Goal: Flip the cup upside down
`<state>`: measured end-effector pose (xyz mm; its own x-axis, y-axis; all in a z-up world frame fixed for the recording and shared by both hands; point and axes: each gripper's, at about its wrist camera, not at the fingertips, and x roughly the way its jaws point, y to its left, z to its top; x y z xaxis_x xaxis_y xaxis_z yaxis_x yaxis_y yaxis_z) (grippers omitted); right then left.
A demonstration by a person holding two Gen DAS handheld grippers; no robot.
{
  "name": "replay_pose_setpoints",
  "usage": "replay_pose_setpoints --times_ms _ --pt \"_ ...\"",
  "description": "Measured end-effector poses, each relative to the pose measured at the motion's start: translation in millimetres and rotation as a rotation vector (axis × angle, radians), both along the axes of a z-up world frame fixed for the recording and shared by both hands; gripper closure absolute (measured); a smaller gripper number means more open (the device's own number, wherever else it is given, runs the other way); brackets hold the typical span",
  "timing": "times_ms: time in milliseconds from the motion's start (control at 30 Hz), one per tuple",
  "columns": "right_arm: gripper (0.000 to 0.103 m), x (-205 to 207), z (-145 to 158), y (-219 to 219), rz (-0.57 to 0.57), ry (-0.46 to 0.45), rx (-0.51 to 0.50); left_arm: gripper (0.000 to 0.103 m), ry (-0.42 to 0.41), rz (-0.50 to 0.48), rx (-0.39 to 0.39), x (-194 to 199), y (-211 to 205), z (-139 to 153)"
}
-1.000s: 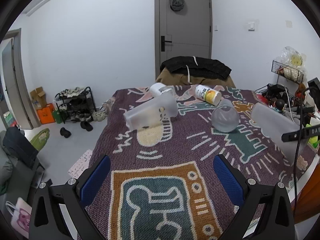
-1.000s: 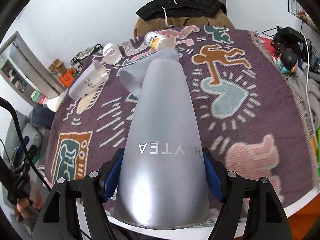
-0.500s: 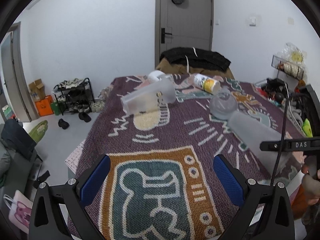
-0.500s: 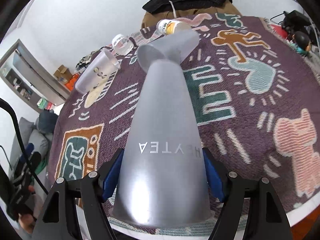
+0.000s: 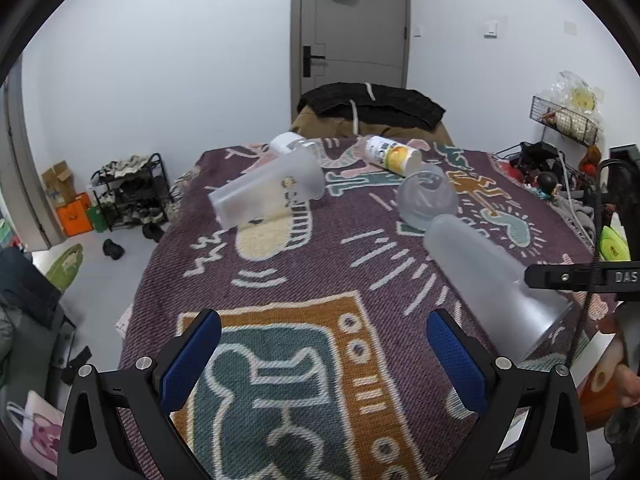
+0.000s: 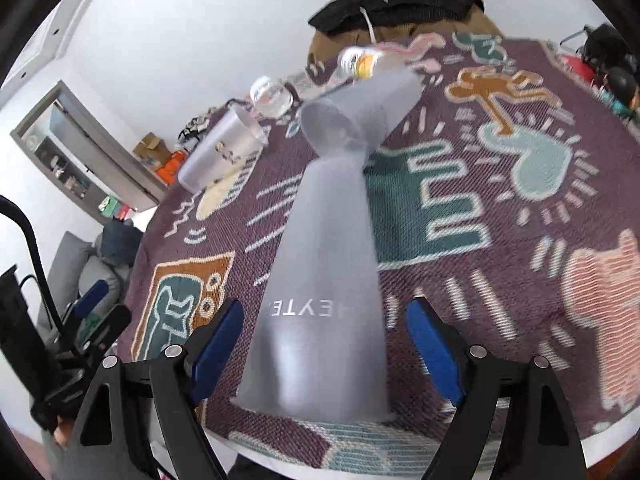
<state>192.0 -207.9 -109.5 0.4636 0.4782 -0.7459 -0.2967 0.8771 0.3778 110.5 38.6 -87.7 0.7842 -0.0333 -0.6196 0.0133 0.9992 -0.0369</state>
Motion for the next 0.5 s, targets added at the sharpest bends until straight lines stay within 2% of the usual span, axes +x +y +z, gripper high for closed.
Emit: replay_pose_setpoints --times_ms 167,300,500 --pt "0.019 -19.1 20.4 -35.6 -0.054 -0.083 -0.026 0.000 0.003 -0.037 -0.012 11.3 -18.5 11.7" --pt "0.019 -31.8 20.8 -71.7 -0.132 -0.111 -0.052 0.000 0.005 -0.088 -0.008 19.9 -44.1 17.7" --pt "0.019 -40.1 12.6 -115.3 -0.194 -0.092 -0.081 0.000 0.105 -0.174 -0.052 57.2 -82.5 11.7"
